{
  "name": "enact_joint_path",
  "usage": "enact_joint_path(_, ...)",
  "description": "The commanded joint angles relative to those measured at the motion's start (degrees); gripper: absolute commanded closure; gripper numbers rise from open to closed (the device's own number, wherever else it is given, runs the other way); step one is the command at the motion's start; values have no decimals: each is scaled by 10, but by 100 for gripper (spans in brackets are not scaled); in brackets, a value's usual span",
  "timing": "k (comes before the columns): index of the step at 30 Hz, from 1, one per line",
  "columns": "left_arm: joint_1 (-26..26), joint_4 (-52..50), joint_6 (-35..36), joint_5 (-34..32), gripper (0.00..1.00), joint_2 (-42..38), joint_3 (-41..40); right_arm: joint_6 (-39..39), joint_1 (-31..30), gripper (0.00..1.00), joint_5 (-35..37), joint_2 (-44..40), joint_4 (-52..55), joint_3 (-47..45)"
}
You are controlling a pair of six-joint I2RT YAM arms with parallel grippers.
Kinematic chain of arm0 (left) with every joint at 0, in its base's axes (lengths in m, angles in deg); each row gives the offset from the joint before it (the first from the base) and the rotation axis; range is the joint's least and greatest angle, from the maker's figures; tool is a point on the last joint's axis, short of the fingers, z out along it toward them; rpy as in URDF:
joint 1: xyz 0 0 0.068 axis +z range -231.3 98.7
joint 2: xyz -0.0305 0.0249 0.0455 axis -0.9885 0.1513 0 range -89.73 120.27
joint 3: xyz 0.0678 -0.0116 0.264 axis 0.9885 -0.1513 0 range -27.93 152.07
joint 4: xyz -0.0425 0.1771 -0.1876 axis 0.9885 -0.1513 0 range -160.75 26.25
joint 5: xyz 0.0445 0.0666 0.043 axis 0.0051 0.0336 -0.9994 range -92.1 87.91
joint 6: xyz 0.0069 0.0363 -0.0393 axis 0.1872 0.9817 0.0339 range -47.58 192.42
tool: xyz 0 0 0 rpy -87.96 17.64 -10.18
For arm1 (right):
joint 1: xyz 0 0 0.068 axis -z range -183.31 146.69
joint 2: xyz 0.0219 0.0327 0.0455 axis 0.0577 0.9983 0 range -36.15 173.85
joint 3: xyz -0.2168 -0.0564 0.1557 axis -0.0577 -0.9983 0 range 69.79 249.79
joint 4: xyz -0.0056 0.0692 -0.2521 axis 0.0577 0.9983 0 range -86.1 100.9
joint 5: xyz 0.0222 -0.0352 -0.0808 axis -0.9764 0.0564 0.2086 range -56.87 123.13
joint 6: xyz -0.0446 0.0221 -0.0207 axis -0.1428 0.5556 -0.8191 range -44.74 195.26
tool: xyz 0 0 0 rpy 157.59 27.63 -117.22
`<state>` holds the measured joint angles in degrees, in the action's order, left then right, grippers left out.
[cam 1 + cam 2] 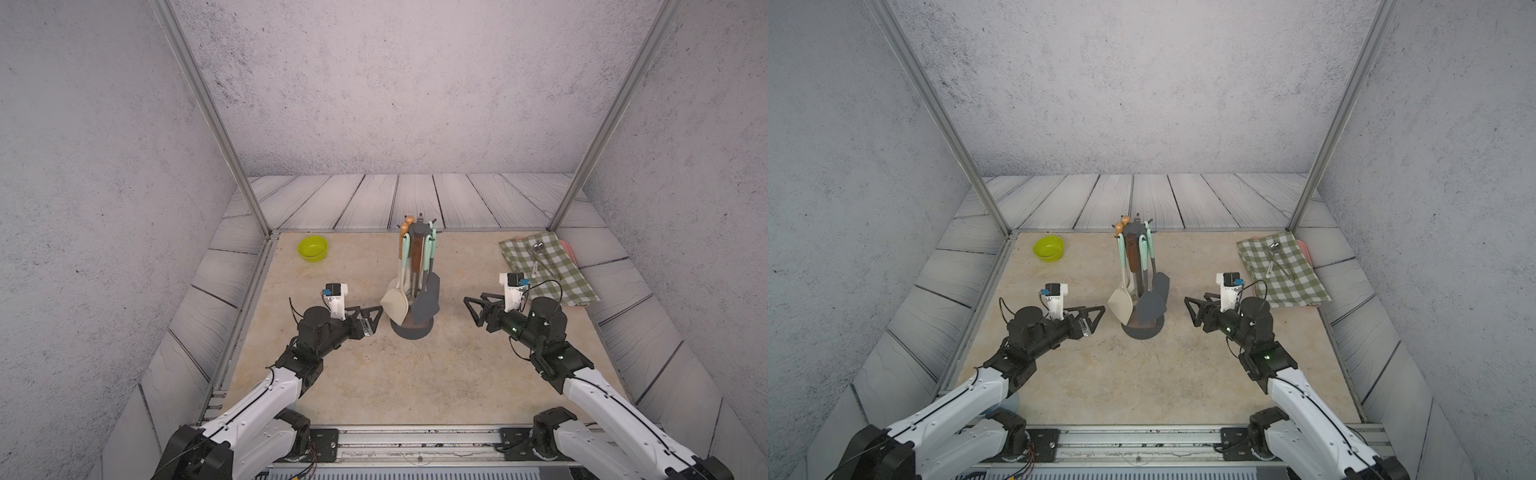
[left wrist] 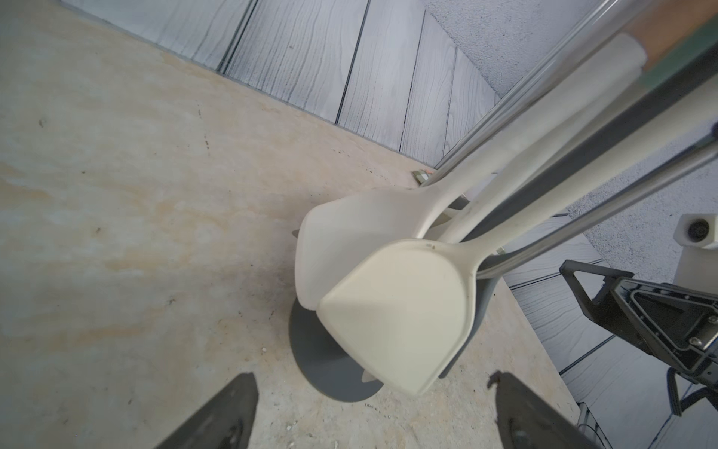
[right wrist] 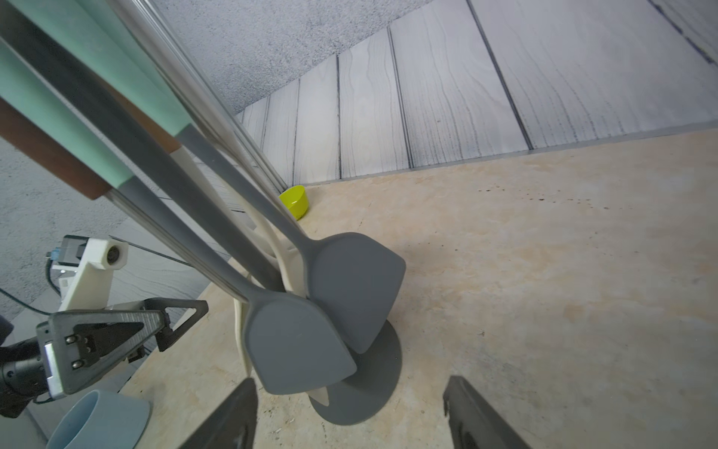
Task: Take the spatula off the kitchen utensil rack
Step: Take off the spatula from the rack.
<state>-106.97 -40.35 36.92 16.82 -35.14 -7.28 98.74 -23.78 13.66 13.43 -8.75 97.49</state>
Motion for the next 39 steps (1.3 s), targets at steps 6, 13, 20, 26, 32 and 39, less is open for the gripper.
enact_joint_path(6, -32, -9, 58, -40, 2, -5, 22, -68, -59, 30, 37, 53, -101, 31)
enact_joint_path(13, -35, -7, 70, -34, 3, 5, 27, -96, -108, 32, 40, 124, -115, 75)
enact_joint_path(20, -36, -93, 134, -63, 3, -59, 54, -124, -142, 41, 48, 172, -92, 121)
enact_joint_path(26, -42, -111, 141, -99, 3, -205, 12, -128, -152, 46, 56, 208, -93, 142)
enact_joint_path(32, -50, -117, 144, -122, 3, -248, -1, -133, -160, 53, 60, 238, -91, 163)
enact_joint_path(39, -51, -90, 141, -92, 4, -174, 12, -141, -174, 62, 62, 267, -80, 191)
